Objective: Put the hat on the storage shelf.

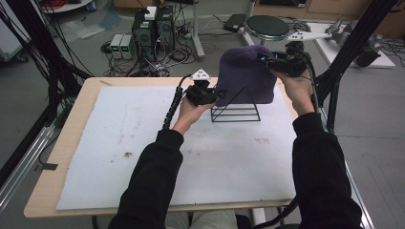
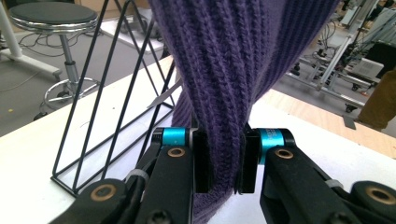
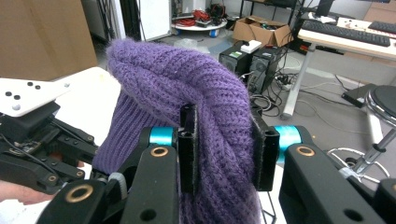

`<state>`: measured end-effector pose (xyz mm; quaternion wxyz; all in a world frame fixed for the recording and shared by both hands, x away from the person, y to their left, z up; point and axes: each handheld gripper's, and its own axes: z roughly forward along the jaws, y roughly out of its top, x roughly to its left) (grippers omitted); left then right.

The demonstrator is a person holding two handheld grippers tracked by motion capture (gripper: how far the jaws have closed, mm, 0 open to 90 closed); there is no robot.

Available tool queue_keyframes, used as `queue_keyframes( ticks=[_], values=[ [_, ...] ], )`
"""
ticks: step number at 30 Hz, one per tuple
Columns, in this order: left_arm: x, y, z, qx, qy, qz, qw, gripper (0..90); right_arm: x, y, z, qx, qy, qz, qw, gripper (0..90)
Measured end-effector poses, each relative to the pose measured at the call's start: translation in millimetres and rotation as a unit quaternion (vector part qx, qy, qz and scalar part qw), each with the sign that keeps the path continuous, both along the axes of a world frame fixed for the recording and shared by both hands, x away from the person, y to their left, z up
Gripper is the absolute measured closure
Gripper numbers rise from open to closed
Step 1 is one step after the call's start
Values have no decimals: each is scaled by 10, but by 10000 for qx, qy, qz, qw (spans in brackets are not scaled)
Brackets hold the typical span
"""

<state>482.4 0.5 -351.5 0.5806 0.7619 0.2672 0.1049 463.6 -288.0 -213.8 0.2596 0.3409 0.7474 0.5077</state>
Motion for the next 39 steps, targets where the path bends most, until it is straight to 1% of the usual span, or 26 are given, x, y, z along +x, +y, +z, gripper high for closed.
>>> queue_keyframes(
  ticks=[1, 4, 5, 7, 8, 10, 12, 13, 15, 16, 18, 19, 20, 23, 26, 28, 31, 35, 37, 39],
  values=[
    [1, -1, -2, -4, 7, 1, 10000, 806, -3, 1, -1, 11, 33, -2, 10000, 695],
    [-6, -12, 1, 12, -5, -6, 10000, 806, -3, 7, -4, -2, 23, -10, 10000, 696],
    [-11, -17, 3, 46, -24, -6, 10000, 806, -7, 11, -4, 5, 36, -14, 10000, 696],
    [-27, -21, -12, 48, -19, 16, 10000, 805, -21, 20, -7, 25, 67, -13, 10000, 696],
    [-34, -21, -24, 43, -6, 13, 10000, 805, -29, 23, -16, 27, 33, -21, 10000, 696],
    [-48, -14, -56, 64, 6, 51, 10000, 805, -55, 13, -68, 130, -3, -33, 9999, 696],
    [-54, -6, -96, 64, 29, 85, 9999, 804, -64, -9, -141, 120, 50, -89, 9999, 696],
    [-57, 1, -118, 75, 50, 97, 9999, 804, -73, -23, -187, 153, 55, -110, 9998, 696],
    [-58, -2, -167, 146, 100, 95, 9998, 804, -74, -53, -277, 250, 146, -135, 9995, 696],
    [-56, -6, -192, 200, 106, 82, 9997, 803, -73, -60, -321, 238, 148, -157, 9995, 695],
    [-47, -25, -239, 201, 172, 89, 9996, 802, -68, -64, -398, 177, 183, -218, 9994, 695],
    [-40, -30, -260, 239, 186, 64, 9995, 802, -63, -64, -431, 151, 197, -242, 9994, 694],
    [-37, -44, -282, 233, 199, 73, 9995, 802, -63, -63, -462, 154, 203, -245, 9994, 694],
    [-22, -57, -350, 354, 240, 68, 9991, 801, -53, -57, -542, 148, 234, -259, 9993, 692],
    [-3, -49, -408, 368, 317, 92, 9988, 800, -46, -53, -609, 124, 259, -261, 9992, 690],
    [16, -36, -434, 388, 353, 105, 9986, 800, -42, -50, -640, 106, 247, -264, 9993, 688],
    [29, -34, -475, 423, 446, 112, 9980, 800, -21, -46, -682, 52, 296, -255, 9992, 684],
    [42, -45, -521, 496, 544, 102, 9972, 794, 1, -32, -730, 57, 398, -262, 9988, 677],
    [51, -37, -538, 539, 609, 111, 9966, 791, 13, -10, -754, -51, 478, -261, 9985, 671],
    [65, -15, -558, 472, 749, 124, 9960, 781, 18, 8, -775, -139, 529, -270, 9981, 662]
  ],
)
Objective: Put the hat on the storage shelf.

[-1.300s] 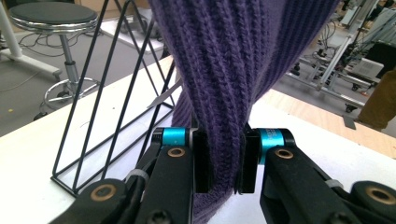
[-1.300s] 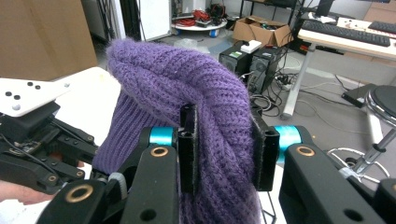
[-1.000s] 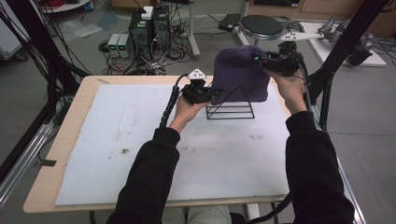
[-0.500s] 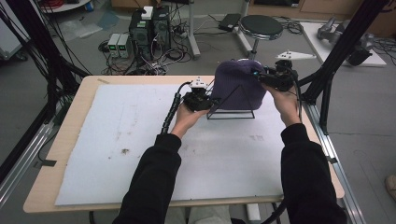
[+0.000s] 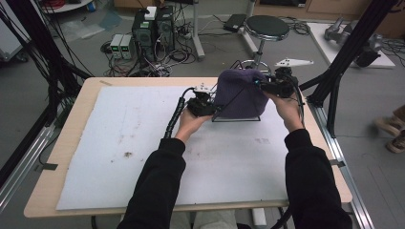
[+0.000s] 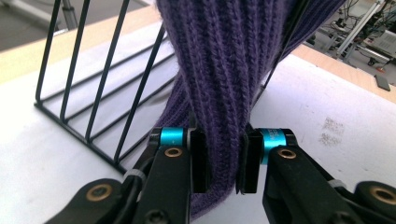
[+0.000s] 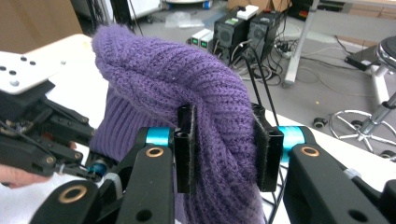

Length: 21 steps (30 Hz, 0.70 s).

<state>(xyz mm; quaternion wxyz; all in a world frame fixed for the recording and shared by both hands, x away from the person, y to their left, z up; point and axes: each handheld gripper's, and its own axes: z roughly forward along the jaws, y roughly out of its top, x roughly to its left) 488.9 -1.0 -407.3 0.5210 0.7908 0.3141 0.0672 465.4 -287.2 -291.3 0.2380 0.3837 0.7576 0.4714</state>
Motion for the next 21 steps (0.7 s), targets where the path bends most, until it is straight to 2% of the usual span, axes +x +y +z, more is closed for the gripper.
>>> queue_keyframes(
  ticks=[1, 4, 6, 9, 11, 13, 17, 19, 21],
  values=[
    [9, 20, -6, -53, 68, -3, 10000, 774, 2, 2, -5, -21, 1, -26, 10000, 658],
    [15, 44, -5, -110, 100, -24, 9999, 762, 3, 3, -9, 12, 19, -45, 10000, 640],
    [10, 42, 5, -165, 116, -18, 9998, 731, 2, 1, -8, 60, 52, -49, 10000, 593],
    [-3, 29, 22, -197, 146, -12, 9997, 670, 4, -6, -17, 55, 141, 0, 9999, 441],
    [-10, 20, 23, -174, 134, -17, 9998, 612, -4, -12, -22, 65, 203, -180, 9996, 313],
    [-10, 21, 21, -217, 207, -36, 9995, 551, -13, -46, -9, 194, 208, -252, 9993, 247],
    [-32, 36, 55, -132, 264, -40, 9996, 475, -79, -95, 48, 337, 17, -546, 9979, 145],
    [-47, 42, 82, -148, 266, -22, 9995, 448, -133, -99, 80, 310, -101, -781, 9964, 125],
    [-68, 54, 118, -149, 243, -10, 9996, 433, -169, -109, 108, 340, -181, -868, 9955, 124]
  ],
)
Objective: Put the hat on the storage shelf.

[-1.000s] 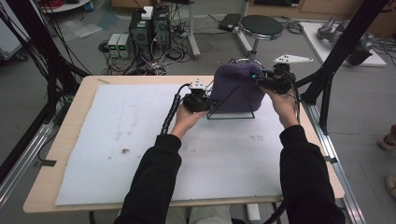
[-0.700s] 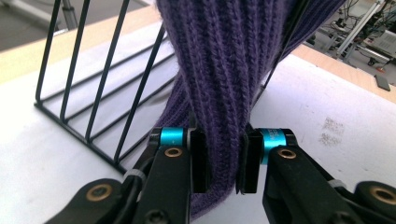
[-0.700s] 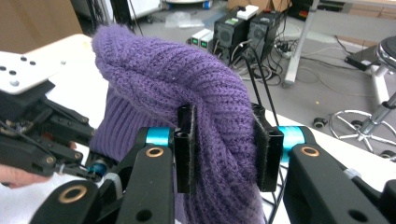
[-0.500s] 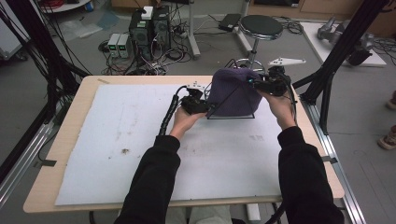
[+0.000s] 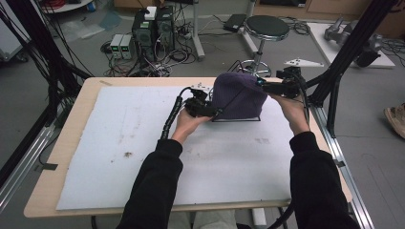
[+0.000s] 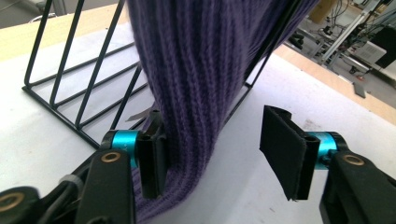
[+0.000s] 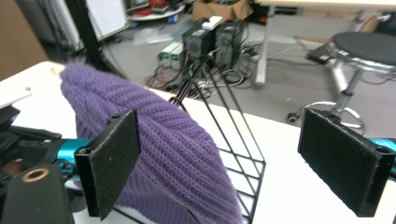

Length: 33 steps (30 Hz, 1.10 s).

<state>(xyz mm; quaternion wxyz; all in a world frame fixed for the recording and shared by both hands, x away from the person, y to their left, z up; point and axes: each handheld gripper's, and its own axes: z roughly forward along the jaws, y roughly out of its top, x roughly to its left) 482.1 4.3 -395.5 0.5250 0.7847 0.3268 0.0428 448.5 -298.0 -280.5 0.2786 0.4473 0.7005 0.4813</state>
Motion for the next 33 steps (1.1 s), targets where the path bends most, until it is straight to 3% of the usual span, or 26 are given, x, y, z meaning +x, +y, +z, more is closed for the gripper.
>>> queue_keyframes(
  ticks=[8, 15, 23, 27, 31, 33],
  values=[
    [-151, 146, 177, -68, -138, 121, 9998, 349, -173, 4, 98, 110, -313, -199, 9993, 120],
    [-402, 362, 392, -229, -630, 455, 9967, 310, -424, 84, 89, 110, -674, -584, 9960, 120],
    [-727, 682, 522, -491, -1063, 839, 9896, 270, -658, 136, 16, 118, -714, -738, 9946, 115],
    [-900, 829, 524, -482, -1302, 1104, 9841, 248, -814, 157, -43, 143, -877, -814, 9927, 115],
    [-1056, 970, 515, -706, -1429, 1250, 9793, 237, -961, 178, -121, 304, -982, -878, 9908, 115],
    [-1130, 1035, 509, -691, -1476, 1320, 9778, 223, -1029, 188, -171, 313, -1100, -958, 9888, 115]
  ],
)
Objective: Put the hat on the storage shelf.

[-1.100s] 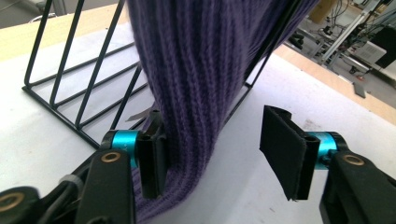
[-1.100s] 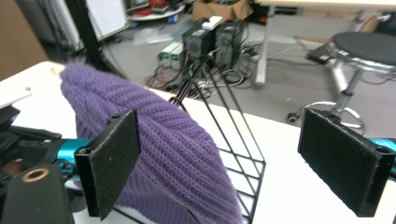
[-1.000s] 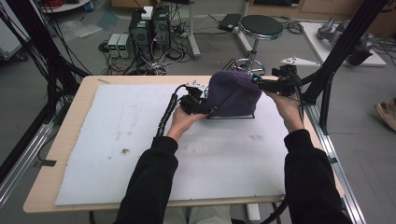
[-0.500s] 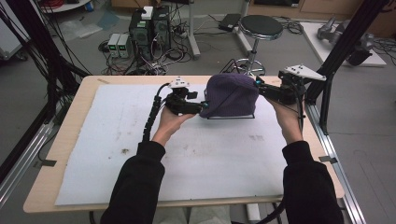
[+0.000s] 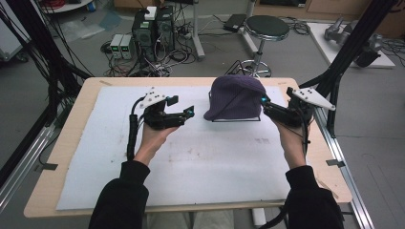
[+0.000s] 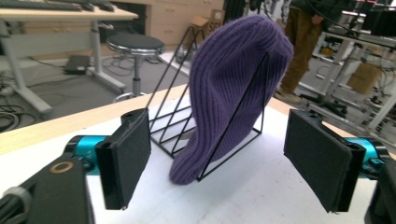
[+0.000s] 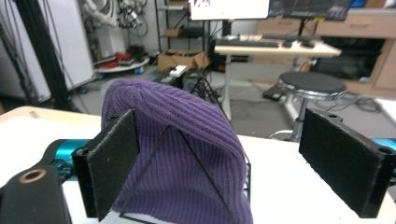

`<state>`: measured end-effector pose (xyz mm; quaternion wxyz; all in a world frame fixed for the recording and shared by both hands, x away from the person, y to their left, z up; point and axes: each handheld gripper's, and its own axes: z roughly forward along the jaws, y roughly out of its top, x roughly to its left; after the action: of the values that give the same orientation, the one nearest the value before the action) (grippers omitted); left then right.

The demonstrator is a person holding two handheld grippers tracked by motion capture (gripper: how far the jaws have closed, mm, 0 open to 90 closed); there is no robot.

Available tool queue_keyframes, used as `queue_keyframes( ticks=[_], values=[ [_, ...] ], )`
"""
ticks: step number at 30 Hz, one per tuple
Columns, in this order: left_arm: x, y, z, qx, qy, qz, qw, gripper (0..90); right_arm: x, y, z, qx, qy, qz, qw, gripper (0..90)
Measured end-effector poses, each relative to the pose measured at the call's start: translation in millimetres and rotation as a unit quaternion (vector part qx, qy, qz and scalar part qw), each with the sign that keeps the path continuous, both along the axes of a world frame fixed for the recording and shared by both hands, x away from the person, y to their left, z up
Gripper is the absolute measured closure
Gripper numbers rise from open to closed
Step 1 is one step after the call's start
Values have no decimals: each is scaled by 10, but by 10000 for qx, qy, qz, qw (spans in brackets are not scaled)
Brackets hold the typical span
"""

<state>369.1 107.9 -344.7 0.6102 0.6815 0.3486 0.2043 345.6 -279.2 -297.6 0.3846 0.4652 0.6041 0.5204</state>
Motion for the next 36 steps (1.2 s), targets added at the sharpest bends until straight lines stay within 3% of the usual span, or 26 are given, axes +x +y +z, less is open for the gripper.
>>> queue_keyframes(
  ticks=[10, 18, 24, 31, 32, 36],
  values=[
    [-311, 283, -88, -34, -292, 458, 9985, 204, -203, -63, -309, 17, -100, -422, 9991, 116],
    [-558, 577, -237, 38, -555, 927, 9941, 204, -401, -75, -567, -131, -163, -562, 9982, 116],
    [-711, 853, -381, -49, -676, 1424, 9875, 198, -497, -96, -742, -203, -173, -670, 9974, 116],
    [-886, 1118, -529, -156, -836, 1963, 9769, 197, -587, -106, -894, -161, -55, -727, 9972, 115],
    [-919, 1159, -567, -164, -867, 2066, 9744, 197, -594, -107, -906, -164, -50, -732, 9972, 116],
    [-1001, 1290, -702, -261, -778, 2309, 9695, 197, -643, -96, -1029, -157, -12, -780, 9968, 116]
  ],
)
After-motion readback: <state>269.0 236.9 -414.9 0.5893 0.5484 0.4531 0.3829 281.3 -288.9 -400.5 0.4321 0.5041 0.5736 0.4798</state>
